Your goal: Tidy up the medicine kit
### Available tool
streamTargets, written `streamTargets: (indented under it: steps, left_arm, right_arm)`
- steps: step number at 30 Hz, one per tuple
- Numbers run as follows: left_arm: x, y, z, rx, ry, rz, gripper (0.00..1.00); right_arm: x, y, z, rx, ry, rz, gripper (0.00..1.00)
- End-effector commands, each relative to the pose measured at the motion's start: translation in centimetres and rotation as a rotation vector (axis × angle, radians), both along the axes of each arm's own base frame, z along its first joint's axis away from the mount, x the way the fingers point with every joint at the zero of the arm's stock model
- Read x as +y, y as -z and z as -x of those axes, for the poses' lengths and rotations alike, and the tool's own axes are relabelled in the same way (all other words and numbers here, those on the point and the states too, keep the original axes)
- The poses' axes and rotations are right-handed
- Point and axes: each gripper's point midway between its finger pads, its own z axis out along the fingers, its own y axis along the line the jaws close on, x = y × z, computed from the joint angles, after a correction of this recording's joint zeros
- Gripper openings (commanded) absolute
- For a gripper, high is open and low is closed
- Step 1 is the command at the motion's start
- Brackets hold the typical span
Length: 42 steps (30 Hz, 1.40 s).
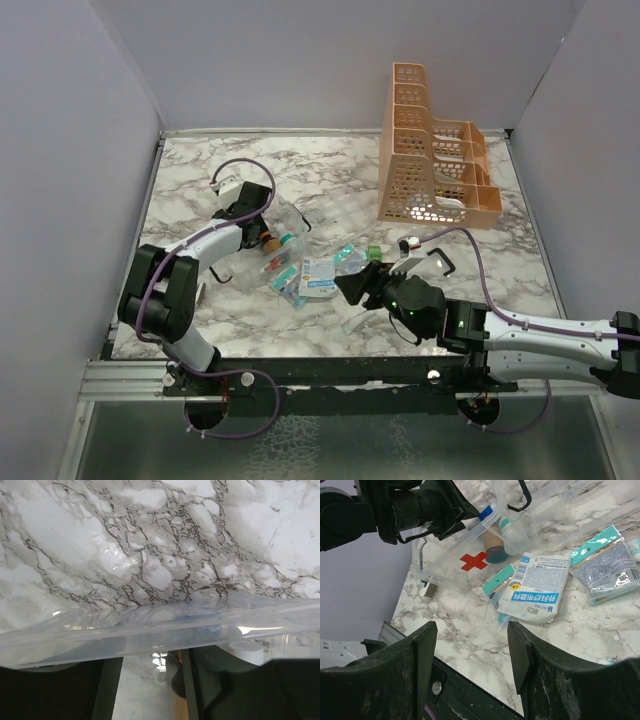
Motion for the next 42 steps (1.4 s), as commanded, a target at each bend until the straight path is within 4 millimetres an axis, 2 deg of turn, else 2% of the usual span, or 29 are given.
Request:
streamTargets:
  steps: [1, 4, 11, 17, 21, 25, 28, 33, 38, 42]
  left_arm:
    - [-0.9, 1.1, -0.8, -0.005, 0.007, 0.050, 0.46]
    - [-1.3, 1.3, -1.0, 0.000, 0.012, 0.070, 0.41]
    - [-2.5, 1.2, -1.6, -0.026, 0.056, 0.123, 0.38]
    - [-4.3, 0.8, -2.9, -0.074, 0.152, 0.166, 0.35]
    - [-4.0, 0.5, -3.3, -0.080, 0.163, 0.136, 0.34]
    - [-3.2, -0.7, -3.4, -0.085, 0.162, 0.088, 0.38]
    - [-2.8, -2.4, -3.4, -0.098, 0.164, 0.056, 0.44]
    - [-2.5, -6.6, -3.2, -0.141, 0.191, 0.036, 0.51]
    - [-2.4, -11.6, -2.3, -0.219, 0.225, 0.049, 0.55]
    - [-2.7, -16.2, -0.8, -0.305, 0.302, 0.061, 0.59]
  right_arm:
    - [-0.9, 0.2, -0.6, -0.004, 0.050, 0.013, 0.59]
    - [-1.0, 0.3, -0.6, -0.001, 0.055, 0.013, 0.59]
    - [-1.1, 0.4, -0.6, 0.003, 0.059, 0.009, 0.59]
    - [-1.0, 0.6, -0.6, 0.007, 0.059, 0.013, 0.59]
    - [-1.1, 0.5, -0.6, 0.008, 0.062, 0.013, 0.58]
    - [-1.2, 0.6, -0.7, 0.008, 0.067, 0.017, 0.58]
    - [-1.3, 0.7, -0.7, 0.010, 0.071, 0.021, 0.58]
    - [-1.5, 1.2, -0.9, 0.025, 0.091, 0.037, 0.58]
    - [-1.7, 2.2, -1.1, 0.049, 0.117, 0.075, 0.58]
    - [-1.7, 3.3, -1.2, 0.072, 0.136, 0.136, 0.58]
